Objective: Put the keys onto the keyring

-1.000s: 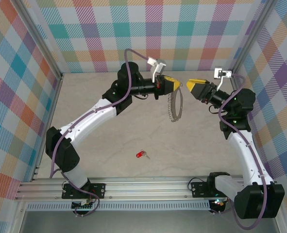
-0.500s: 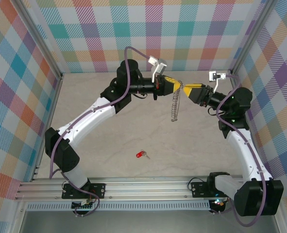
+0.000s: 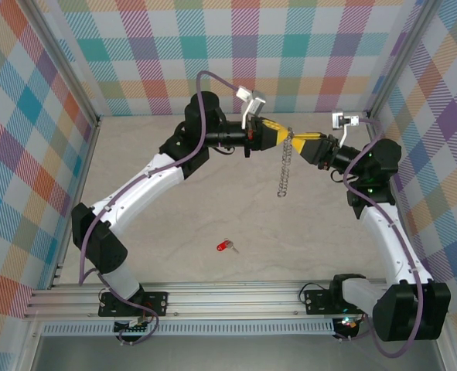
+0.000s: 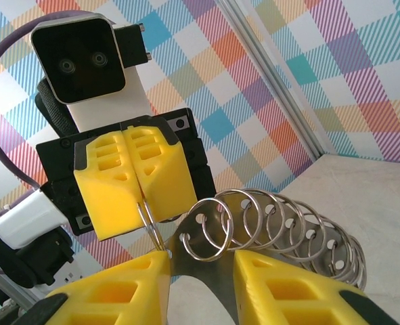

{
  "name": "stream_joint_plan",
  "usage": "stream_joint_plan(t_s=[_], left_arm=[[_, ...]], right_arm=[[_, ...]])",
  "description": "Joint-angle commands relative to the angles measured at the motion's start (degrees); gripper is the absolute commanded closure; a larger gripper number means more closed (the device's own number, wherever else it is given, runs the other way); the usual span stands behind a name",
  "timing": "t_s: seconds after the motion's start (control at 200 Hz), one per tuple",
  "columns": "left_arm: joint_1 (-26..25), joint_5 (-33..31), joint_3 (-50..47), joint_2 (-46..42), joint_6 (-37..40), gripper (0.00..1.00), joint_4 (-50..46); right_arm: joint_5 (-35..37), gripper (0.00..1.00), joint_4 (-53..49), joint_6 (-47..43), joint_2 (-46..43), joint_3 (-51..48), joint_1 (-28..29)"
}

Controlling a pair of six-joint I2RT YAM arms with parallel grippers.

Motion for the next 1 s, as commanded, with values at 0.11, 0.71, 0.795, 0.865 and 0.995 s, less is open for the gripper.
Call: stream_joint_plan(t_s=[0.11,0.71,0.795,0.865,0.995], left_arm=[[0.3,1.8,2.0,0.4,-0.4,1.0,2.0],[0.3,3.2,2.0,0.5,-0.9,1.0,2.5],[0.2,3.4,2.1,0.7,-1.0,1.0,2.6],[0.1,3.6,2.2,1.0,-1.1,1.0,2.6],[0.0,3.5,2.4,1.1,-1.2,1.0,2.5]], right_arm=[[3.6,0.7,-5.9,-5.7,-5.3,0.4,-0.2],[-1.6,0.65,3.7,0.9,-2.0,2.7,-0.1],[-1.9,0.65,4.0,1.1,-1.5,2.8,0.3],[-1.8,0.66,4.3,1.1,-1.3,2.9,0.6],[-1.9,0.68,4.3,1.1,-0.8,3.4,1.2]])
